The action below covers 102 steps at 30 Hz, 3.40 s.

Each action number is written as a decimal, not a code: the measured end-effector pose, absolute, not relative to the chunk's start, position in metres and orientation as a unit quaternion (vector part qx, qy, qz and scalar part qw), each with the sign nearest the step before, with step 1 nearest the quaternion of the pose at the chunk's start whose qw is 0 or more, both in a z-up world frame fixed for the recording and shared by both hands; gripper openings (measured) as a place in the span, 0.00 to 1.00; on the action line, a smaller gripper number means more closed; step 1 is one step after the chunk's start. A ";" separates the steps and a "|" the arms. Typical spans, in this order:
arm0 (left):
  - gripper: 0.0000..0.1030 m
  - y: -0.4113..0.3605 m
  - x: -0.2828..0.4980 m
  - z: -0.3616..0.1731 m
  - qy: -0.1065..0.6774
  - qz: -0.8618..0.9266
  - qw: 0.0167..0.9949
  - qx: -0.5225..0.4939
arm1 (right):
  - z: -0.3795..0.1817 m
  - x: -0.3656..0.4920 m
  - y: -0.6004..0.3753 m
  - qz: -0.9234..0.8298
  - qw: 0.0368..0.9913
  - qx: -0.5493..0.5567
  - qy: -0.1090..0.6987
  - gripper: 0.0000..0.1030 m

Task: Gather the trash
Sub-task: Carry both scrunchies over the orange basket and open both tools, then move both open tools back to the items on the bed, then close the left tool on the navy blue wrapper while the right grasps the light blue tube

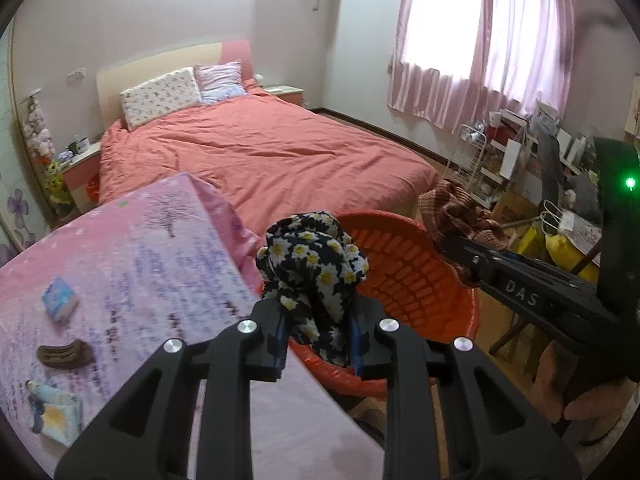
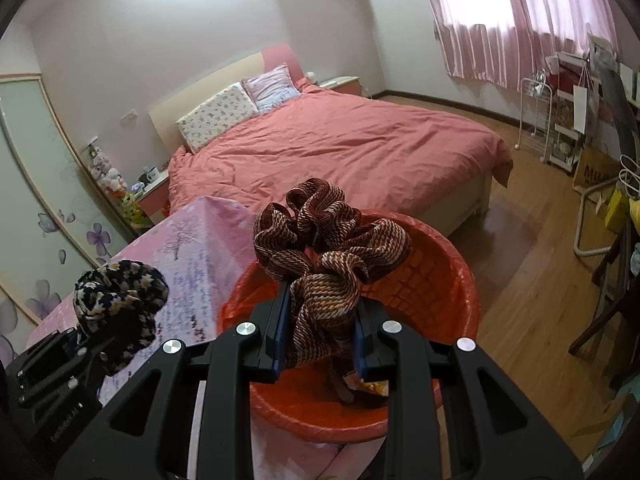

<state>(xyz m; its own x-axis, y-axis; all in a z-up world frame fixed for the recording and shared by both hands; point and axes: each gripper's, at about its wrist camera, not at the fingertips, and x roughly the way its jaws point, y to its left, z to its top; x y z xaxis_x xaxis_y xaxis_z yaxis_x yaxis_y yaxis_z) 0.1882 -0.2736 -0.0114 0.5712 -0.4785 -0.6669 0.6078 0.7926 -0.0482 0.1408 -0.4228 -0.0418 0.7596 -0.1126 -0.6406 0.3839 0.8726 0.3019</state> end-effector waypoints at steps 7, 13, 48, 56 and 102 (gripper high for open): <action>0.36 -0.310 0.199 -0.035 0.364 -0.312 0.871 0.109 | -0.060 0.150 -0.443 -0.141 0.904 0.227 0.335 0.35; 0.53 -0.311 0.212 -0.055 0.378 -0.300 0.868 0.120 | -0.072 0.152 -0.449 -0.145 0.901 0.228 0.341 0.58; 0.79 -0.041 0.186 -0.053 0.354 -0.041 0.930 0.085 | -0.072 0.155 -0.286 -0.043 0.921 0.117 0.370 0.76; 0.83 0.005 0.182 -0.073 0.383 0.001 0.921 0.068 | -0.079 0.161 -0.231 0.001 0.918 0.090 0.386 0.76; 0.83 0.189 0.232 -0.084 0.410 0.084 0.908 -0.032 | -0.107 0.227 -0.048 0.161 0.887 -0.064 0.428 0.27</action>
<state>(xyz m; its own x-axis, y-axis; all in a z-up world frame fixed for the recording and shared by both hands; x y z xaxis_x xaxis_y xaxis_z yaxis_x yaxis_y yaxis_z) 0.2315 0.1892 -0.0838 0.6498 0.1268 -0.7495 -0.1790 0.9838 0.0113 0.2274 -0.0478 -0.1067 0.5816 0.2308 -0.7800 -0.3405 0.9399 0.0243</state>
